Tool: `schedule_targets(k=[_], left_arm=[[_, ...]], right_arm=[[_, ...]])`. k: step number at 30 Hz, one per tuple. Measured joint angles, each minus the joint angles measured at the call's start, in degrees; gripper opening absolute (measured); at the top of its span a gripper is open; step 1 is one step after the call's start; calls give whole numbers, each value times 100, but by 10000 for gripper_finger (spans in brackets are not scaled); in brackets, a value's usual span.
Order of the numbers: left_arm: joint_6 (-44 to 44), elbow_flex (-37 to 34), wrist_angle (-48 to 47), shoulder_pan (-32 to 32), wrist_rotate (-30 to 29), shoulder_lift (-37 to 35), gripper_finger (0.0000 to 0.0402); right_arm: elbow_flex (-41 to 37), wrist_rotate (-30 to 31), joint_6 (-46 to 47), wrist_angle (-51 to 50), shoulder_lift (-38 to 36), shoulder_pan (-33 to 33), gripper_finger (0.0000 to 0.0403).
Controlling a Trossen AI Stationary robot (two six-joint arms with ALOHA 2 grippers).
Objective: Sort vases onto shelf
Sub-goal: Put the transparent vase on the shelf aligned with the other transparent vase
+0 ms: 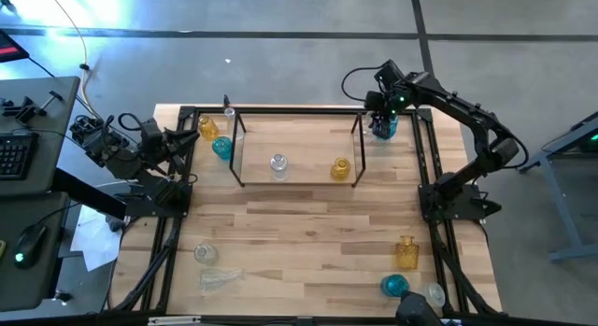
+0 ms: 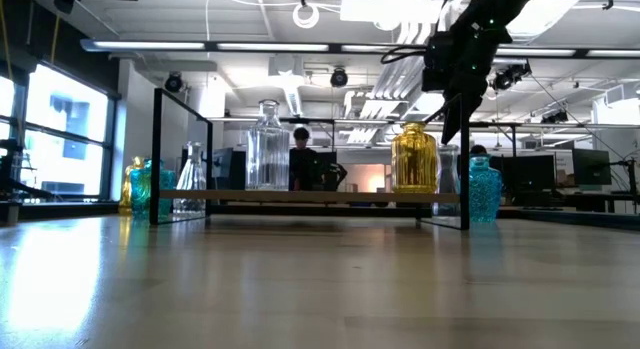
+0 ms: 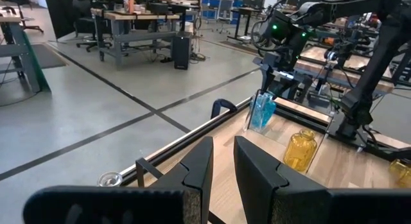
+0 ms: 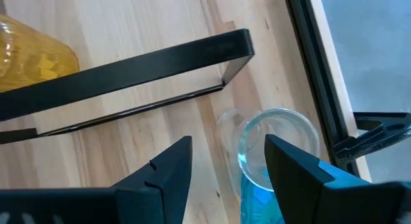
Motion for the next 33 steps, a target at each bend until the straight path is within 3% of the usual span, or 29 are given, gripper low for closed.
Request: schedule_targets(k=[16,33], left_arm=[[-8,0,0,0,136,1,56],[-11,0,4,0,152,2,56]], right_arm=[[-446,-31,20,358,4,-7,176],[-431,-15,109,511,326,-33,168]])
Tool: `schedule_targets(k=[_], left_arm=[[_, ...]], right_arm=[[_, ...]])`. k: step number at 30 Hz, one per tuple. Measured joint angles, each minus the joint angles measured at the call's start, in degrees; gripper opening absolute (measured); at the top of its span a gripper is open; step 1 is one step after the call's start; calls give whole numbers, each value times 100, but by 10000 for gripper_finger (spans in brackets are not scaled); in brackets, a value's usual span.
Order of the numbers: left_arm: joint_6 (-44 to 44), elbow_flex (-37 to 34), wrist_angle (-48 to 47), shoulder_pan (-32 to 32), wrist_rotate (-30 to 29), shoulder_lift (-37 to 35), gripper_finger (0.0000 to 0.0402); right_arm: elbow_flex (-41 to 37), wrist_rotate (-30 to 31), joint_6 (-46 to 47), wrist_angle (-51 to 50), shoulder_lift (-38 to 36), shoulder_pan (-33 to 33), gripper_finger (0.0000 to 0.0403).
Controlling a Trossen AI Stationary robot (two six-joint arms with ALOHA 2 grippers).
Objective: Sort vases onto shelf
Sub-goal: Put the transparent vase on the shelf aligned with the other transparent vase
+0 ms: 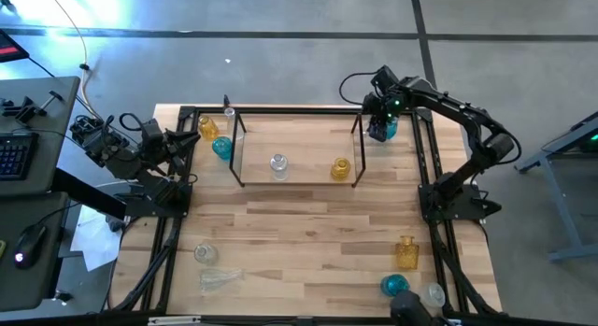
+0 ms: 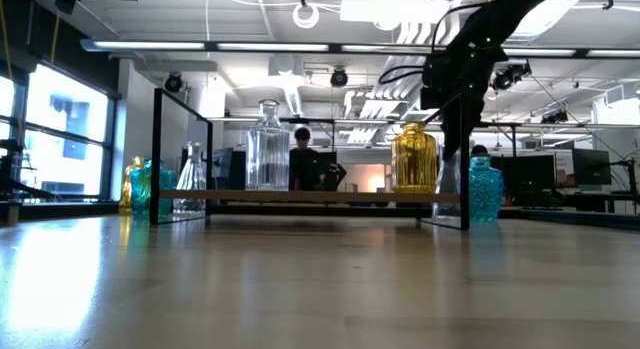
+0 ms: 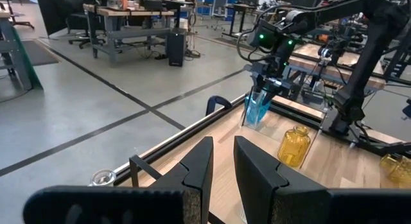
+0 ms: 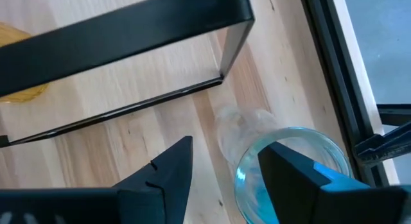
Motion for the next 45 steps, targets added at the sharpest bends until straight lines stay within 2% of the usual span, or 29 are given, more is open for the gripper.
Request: schedule_targets(k=[3,9,11,15,19,30,36,45], left_arm=[[2,0,0,0,1,-1,56],[5,0,0,0,3,-2,56],[5,0,0,0,1,-2,56],[6,0,0,0,2,-2,56],[10,0,0,0,5,-1,56],[9,0,0,0,68,0,56],[9,0,0,0,70,-1,56],[7,0,0,0,116,0,56]], right_arm=[[-4,21,-2,-11,-12,-1,139],[-13,33,-149,-79,-19,21,28],[-9,39,-208,-71,-29,58,10],[-11,308,-154,-78,-28,176,21],[-13,450,-162,-185,-28,235,5],[118,778,-111,-470,-369,240,5],[576,834,-111,-732,-603,273,3],[1853,1459,-21,-1717,-736,433,2]])
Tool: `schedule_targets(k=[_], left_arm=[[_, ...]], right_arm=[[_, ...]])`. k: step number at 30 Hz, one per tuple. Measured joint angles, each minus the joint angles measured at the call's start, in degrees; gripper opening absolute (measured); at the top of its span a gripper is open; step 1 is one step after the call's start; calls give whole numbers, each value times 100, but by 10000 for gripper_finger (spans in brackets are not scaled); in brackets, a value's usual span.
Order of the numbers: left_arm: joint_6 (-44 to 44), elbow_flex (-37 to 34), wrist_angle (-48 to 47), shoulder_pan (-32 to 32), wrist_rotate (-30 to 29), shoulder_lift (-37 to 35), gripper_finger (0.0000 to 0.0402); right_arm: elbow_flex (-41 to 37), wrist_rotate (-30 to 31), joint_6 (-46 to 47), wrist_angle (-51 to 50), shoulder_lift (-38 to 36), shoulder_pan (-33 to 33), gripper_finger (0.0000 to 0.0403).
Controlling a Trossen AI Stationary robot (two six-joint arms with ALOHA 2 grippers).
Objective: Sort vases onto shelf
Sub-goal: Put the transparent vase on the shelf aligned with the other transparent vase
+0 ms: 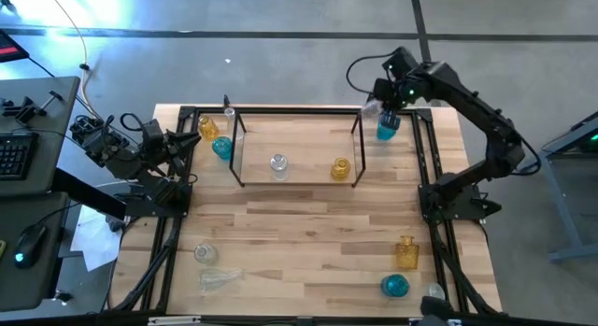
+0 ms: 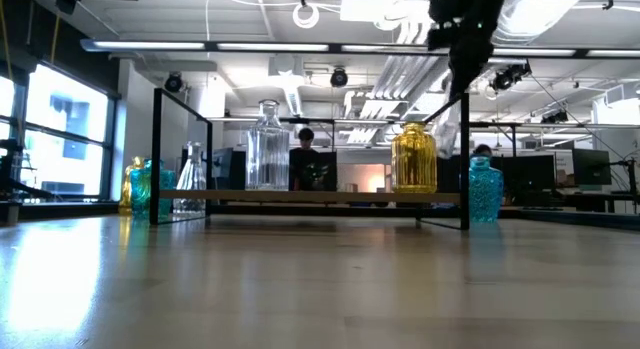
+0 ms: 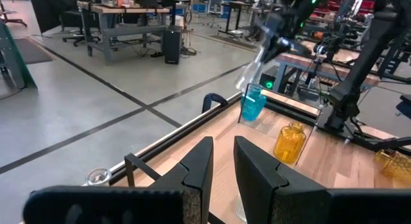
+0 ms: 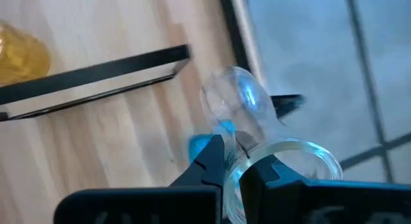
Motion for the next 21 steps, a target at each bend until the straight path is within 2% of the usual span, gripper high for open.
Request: schedule_targets(k=[7,11,21], left_arm=[[1,0,0,0,0,-2,56],[1,0,0,0,28,0,56],[-2,0,-1,-2,146,-1,56]], right_arm=[[1217,199,166,-423,-2,327,1],[1676,211,340,-514,-4,758,1],[1476,165,836,69,218,2481,1]])
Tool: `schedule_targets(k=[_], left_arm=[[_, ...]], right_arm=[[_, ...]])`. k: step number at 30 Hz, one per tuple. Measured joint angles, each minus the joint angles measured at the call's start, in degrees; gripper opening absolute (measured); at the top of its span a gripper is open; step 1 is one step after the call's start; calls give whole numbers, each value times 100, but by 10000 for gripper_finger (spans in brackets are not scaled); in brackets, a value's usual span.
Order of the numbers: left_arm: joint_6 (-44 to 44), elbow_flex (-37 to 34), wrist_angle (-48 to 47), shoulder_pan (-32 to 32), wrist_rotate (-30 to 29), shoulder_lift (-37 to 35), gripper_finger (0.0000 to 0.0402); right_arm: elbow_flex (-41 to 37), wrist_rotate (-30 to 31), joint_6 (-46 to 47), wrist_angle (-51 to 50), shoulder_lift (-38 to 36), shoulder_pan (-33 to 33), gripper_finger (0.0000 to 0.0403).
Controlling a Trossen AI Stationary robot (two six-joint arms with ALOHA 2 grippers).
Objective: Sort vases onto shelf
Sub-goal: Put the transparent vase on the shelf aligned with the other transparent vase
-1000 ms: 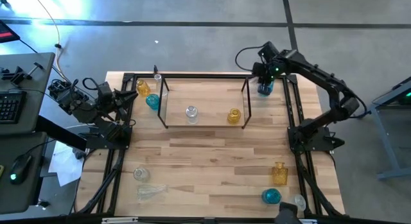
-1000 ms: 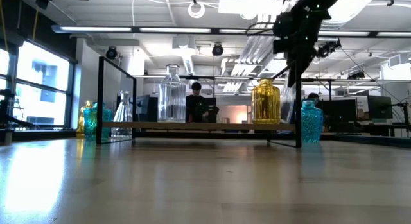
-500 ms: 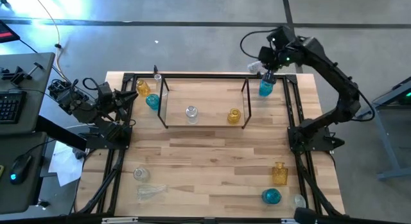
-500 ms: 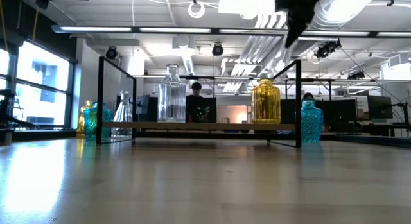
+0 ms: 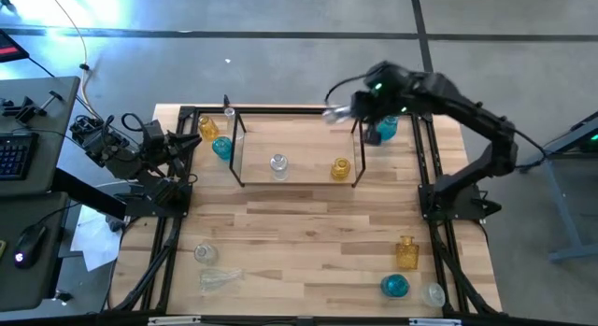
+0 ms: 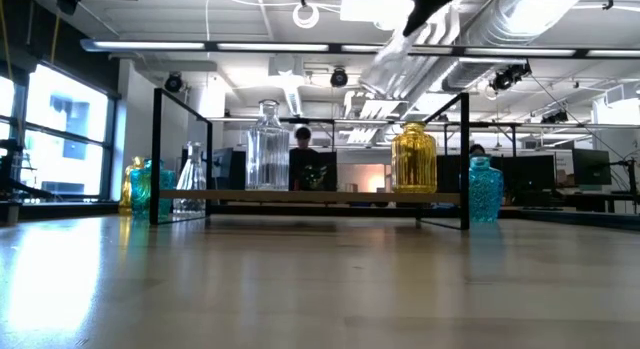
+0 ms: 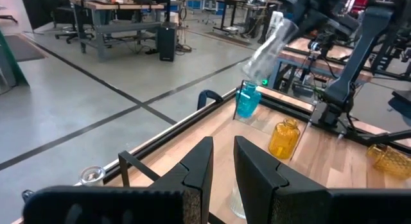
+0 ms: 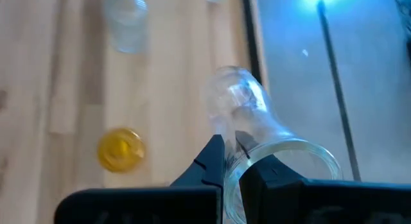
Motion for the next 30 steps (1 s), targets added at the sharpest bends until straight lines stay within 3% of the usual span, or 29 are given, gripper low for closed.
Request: schedule_targets(k=[7,16,30], left_arm=[[-117,0,1,0,0,-1,56],[-162,0,1,0,37,1,56],[-148,0,0,1,152,1,56]], right_arm=[[308,-5,49,316,752,635,1],[1532,-21,-58,-75,1837,311,1],[3035,-613,-239,-1128,3514,166,1]])
